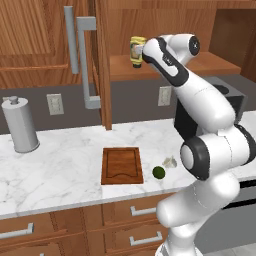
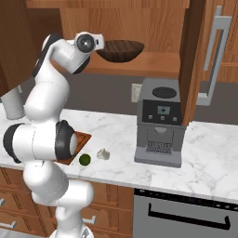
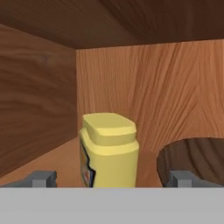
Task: Open the cabinet. Place the bowl and condiment on the counter. Then place the lime and garlic on the cutting board.
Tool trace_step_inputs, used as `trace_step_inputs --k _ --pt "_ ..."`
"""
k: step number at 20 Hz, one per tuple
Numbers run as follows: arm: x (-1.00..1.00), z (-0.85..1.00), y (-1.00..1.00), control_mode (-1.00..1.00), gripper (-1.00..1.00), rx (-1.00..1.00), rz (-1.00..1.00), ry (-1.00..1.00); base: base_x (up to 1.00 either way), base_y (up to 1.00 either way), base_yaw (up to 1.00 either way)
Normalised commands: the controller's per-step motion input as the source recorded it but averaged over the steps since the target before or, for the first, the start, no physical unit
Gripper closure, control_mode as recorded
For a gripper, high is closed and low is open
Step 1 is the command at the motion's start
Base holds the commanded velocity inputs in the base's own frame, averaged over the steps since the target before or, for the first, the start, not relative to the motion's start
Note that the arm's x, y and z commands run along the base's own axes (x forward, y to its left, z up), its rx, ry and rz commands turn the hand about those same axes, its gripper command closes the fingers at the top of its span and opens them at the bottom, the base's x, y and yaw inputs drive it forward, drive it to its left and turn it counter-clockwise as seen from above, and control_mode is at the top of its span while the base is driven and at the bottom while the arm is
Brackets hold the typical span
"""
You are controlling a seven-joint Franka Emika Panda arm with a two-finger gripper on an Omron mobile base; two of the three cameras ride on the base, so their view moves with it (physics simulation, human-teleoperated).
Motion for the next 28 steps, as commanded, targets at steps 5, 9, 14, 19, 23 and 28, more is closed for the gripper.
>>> trace_step_inputs --k 5,9,14,19,23,28 --pt "0.29 0.00 0.17 -1.00 -1.00 0.00 0.01 0.00 0.00 0.00 0.00" --pt "0.23 0.00 0.21 -1.00 -1.00 0.00 0.00 0.00 0.00 0.00 0.00" --pt "0.09 0.00 0.12 -1.00 1.00 0.00 0.00 0.00 0.00 0.00 0.00" --pt "0.00 0.00 0.02 -1.00 1.00 0.00 0.00 0.00 0.00 0.00 0.00" --pt "0.00 -0.01 0.00 -1.00 1.00 0.00 0.00 0.00 0.00 0.00 0.00" --pt "0.00 -0.03 0.00 -1.00 1.00 0.00 0.00 0.00 0.00 0.00 0.00"
